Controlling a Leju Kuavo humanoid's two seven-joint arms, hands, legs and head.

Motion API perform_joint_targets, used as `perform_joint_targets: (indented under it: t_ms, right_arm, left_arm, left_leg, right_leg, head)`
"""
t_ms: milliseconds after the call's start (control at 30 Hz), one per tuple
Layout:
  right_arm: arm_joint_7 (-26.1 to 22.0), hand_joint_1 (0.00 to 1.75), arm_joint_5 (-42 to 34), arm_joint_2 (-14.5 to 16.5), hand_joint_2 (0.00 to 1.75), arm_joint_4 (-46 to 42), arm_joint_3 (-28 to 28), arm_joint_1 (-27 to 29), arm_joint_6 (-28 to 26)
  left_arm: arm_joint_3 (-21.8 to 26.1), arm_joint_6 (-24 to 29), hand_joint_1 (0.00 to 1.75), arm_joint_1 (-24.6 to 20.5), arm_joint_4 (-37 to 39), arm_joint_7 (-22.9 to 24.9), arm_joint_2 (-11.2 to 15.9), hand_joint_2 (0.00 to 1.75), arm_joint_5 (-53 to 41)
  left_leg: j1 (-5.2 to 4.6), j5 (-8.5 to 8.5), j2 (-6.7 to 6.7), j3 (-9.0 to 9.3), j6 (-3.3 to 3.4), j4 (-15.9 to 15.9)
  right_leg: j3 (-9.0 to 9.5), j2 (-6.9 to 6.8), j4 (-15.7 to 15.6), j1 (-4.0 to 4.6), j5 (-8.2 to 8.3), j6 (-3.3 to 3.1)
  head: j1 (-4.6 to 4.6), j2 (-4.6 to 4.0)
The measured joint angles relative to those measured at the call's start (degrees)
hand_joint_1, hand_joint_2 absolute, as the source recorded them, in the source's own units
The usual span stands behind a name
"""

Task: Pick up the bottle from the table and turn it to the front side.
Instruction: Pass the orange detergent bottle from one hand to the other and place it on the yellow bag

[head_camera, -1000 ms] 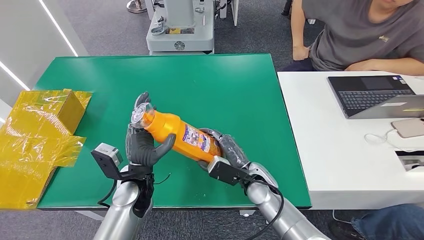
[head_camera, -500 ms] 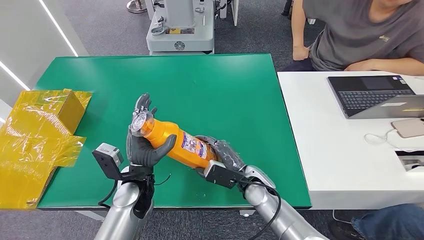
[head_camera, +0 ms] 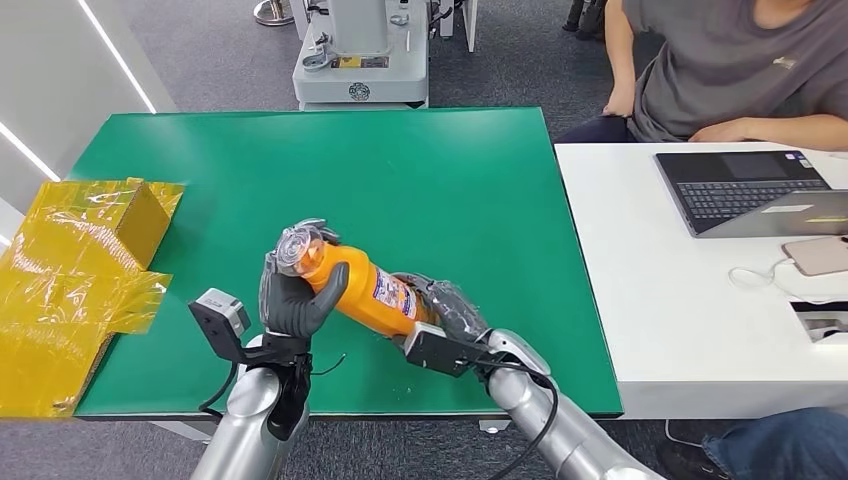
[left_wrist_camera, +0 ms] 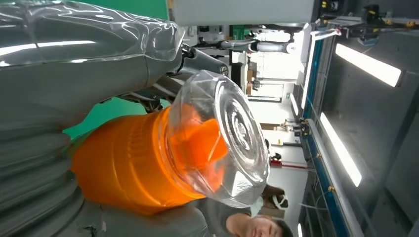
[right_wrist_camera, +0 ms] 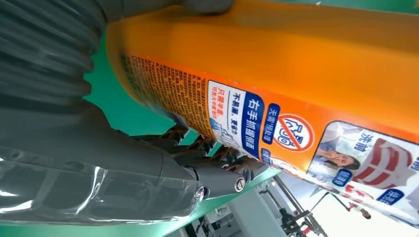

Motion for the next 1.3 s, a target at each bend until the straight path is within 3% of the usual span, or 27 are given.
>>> perform_joint_targets:
  t_ms: [367, 467, 600, 967, 1000, 1133, 1167, 1300]
  right_arm:
    - [-0.07, 1.75, 1.68, 0.03, 1.75, 0.34, -0.03, 0.45, -0.98]
    - [0.04, 1.59, 1.78, 0.08, 1.75, 0.34, -0.15, 0.5, -1.7]
    - [0.89, 1.75, 1.84, 0.45, 1.75, 0.11, -0.32, 0.85, -3.66]
    - [2.94, 1.75, 1.63, 0.8, 1.75, -3.96, -1.39, 2.3, -7.13]
    - [3.07, 1.68, 1.61, 0.8, 1.75, -4.21, -1.47, 2.3, -7.21]
    - [3.94, 0.07, 1.5, 1.01, 1.75, -5.16, -1.66, 2.17, -7.97]
    - [4.17, 0.0, 1.39, 1.17, 1.75, -5.37, -1.7, 2.08, -8.4]
    - [5.01, 0.0, 0.19, 1.82, 1.75, -6.63, -1.99, 1.36, -10.35]
  left_arm:
    - [0.0, -1.13, 1.75, 0.0, 0.0, 0.32, -0.11, 1.75, -0.95]
    - [0.0, -1.14, 1.75, -0.01, 0.0, 0.33, -0.25, 1.75, -0.97]
    - [0.0, -1.12, 1.75, -0.08, 0.0, 0.48, -0.38, 1.75, -0.96]
    - [0.0, -0.74, 1.75, -0.99, 0.0, 0.71, -0.67, 1.75, -0.32]
    - [0.0, -0.7, 1.75, -1.1, 0.0, 0.71, -0.73, 1.75, -0.24]
    - [0.01, -0.21, 1.75, -1.7, 0.0, 0.71, -0.9, 1.75, 0.33]
    - [0.02, 0.11, 1.75, -1.85, 0.0, 0.73, -0.92, 1.75, 0.54]
    - [0.35, 1.57, 1.75, -2.03, 0.0, 0.8, -0.88, 1.75, 1.52]
  left_leg:
    - [0.0, 0.0, 0.0, 0.0, 0.0, 0.0]
    - [0.0, 0.0, 0.0, 0.0, 0.0, 0.0]
    - [0.0, 0.0, 0.0, 0.0, 0.0, 0.0]
    - [0.0, 0.0, -0.02, -0.01, 0.0, 0.0]
    - [0.0, 0.0, -0.02, -0.01, 0.0, 0.0]
    - [0.0, 0.0, -0.03, -0.01, 0.0, 0.0]
    - [0.0, 0.0, -0.03, -0.01, 0.0, 0.0]
    - [0.01, 0.01, -0.03, 0.0, 0.0, 0.0]
  right_leg:
    - [0.0, 0.0, 0.0, 0.0, 0.0, 0.0]
    - [0.0, 0.0, 0.0, 0.0, 0.0, 0.0]
    - [0.0, 0.0, 0.0, 0.0, 0.0, 0.0]
    - [0.01, -0.01, 0.0, 0.0, 0.0, 0.0]
    - [0.02, -0.02, 0.01, 0.0, 0.0, 0.0]
    - [0.02, -0.02, 0.01, 0.0, 0.0, 0.0]
    - [0.02, -0.01, 0.02, 0.0, 0.0, 0.0]
    - [0.01, -0.04, 0.02, 0.01, 0.0, -0.01]
  head:
    - [0.0, 0.0]
    - [0.0, 0.0]
    - [0.0, 0.0]
    - [0.01, 0.01]
    - [0.0, 0.01]
    - [0.0, 0.01]
    - [0.01, 0.01]
    - [-0.01, 0.0]
